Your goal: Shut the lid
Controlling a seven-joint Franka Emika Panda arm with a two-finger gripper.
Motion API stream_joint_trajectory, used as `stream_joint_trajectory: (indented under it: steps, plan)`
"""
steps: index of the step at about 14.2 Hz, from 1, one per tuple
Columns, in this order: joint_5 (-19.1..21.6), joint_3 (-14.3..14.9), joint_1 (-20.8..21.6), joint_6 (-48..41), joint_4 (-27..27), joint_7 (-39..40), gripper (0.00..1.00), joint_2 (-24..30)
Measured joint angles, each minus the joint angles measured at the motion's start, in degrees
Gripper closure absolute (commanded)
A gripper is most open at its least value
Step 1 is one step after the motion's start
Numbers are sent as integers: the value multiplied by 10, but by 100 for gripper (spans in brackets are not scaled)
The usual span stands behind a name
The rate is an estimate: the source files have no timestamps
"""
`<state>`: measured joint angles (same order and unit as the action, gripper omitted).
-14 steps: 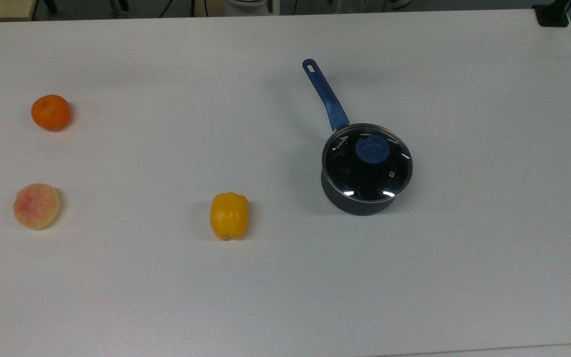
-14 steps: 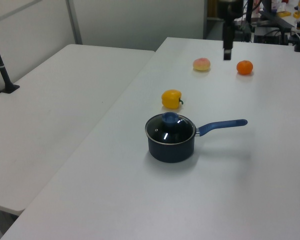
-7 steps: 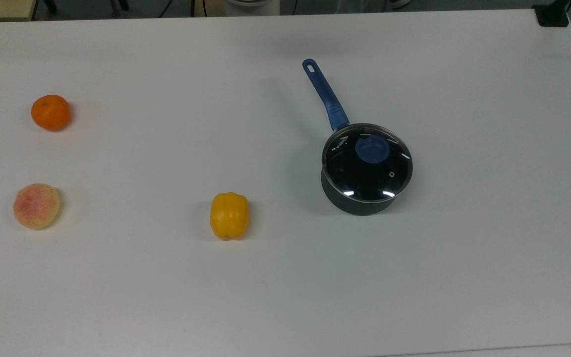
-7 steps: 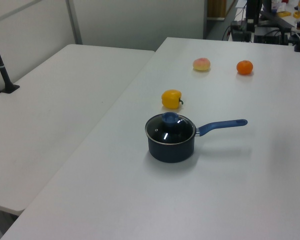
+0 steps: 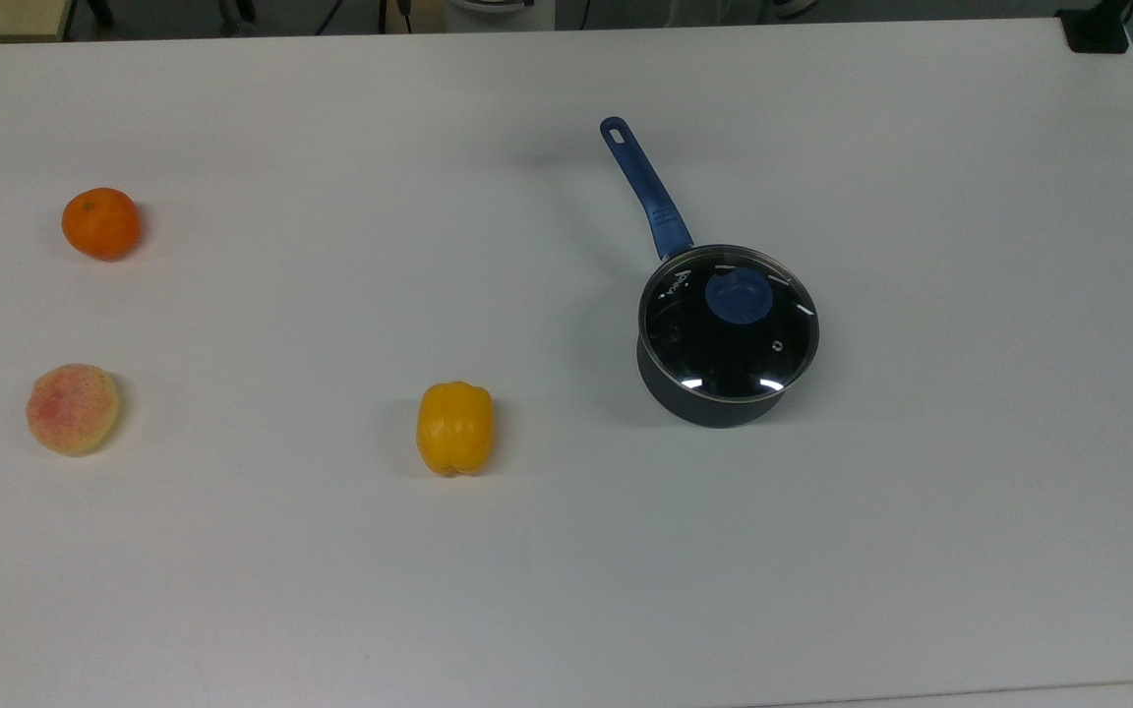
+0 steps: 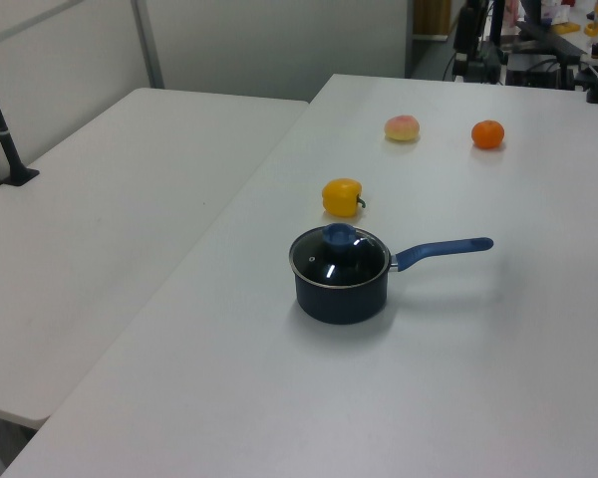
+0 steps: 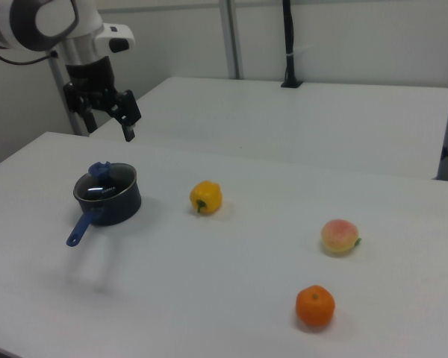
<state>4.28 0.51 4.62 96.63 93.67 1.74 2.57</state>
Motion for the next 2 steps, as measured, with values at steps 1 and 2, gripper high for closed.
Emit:
stream_joint_trajectory:
  steps: [1,2]
  plan:
    - [0,0,0,3,0,2,0,-4]
    - [0,0,0,4,0,4,0,-5]
